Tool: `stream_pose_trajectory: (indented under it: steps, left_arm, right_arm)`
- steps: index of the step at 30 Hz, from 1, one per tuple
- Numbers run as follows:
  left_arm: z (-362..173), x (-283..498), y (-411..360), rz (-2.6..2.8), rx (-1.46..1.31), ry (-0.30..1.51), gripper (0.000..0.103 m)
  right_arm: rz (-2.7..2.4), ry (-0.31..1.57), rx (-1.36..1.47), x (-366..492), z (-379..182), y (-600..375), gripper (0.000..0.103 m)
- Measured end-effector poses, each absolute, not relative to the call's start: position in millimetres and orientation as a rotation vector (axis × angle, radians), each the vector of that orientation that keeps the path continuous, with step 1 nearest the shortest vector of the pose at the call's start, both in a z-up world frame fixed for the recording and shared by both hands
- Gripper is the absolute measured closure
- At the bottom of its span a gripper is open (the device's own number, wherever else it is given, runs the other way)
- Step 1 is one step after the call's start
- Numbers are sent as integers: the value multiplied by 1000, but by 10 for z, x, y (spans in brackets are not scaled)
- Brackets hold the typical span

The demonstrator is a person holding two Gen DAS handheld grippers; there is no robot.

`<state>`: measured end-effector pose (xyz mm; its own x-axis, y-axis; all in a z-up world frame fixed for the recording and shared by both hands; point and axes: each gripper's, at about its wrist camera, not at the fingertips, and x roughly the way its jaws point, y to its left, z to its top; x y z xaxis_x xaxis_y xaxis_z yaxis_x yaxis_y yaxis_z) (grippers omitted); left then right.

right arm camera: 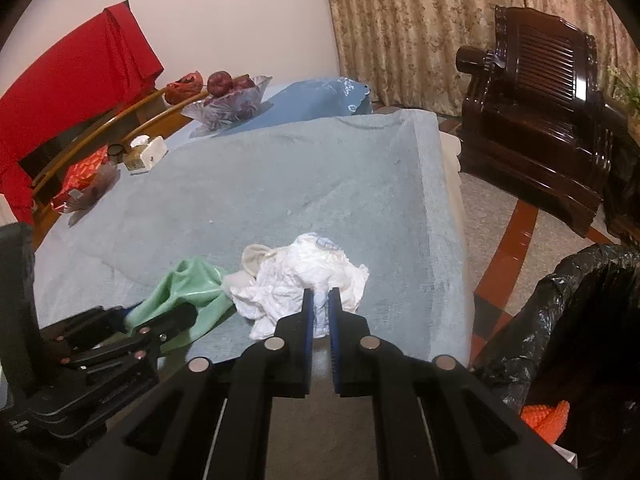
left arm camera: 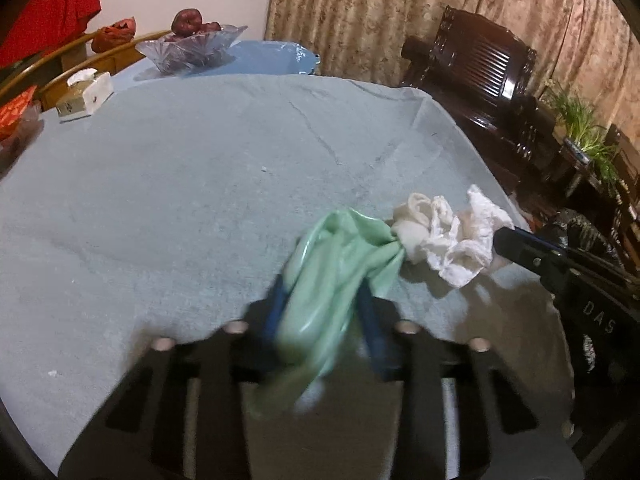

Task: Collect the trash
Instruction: 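Grasp the second green rubber glove with the left gripper while the right gripper lifts the tissue, then carry the green glove and white tissue over the black trash bin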

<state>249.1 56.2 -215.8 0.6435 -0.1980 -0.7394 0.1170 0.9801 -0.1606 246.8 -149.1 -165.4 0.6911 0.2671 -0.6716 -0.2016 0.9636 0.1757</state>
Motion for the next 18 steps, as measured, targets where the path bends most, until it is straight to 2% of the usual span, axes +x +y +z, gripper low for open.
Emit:
stream_pose_trajectory:
  steps: [5,18]
  left_arm:
    - [-2036,2395,502,-159,-92,814,89]
    - [-1696,2190,689,-63,-112,755,90]
  right_arm:
    - [281,746,83,2374,-1555,-1469,95]
    - [298,660,94,2108,-1082,-1550,95]
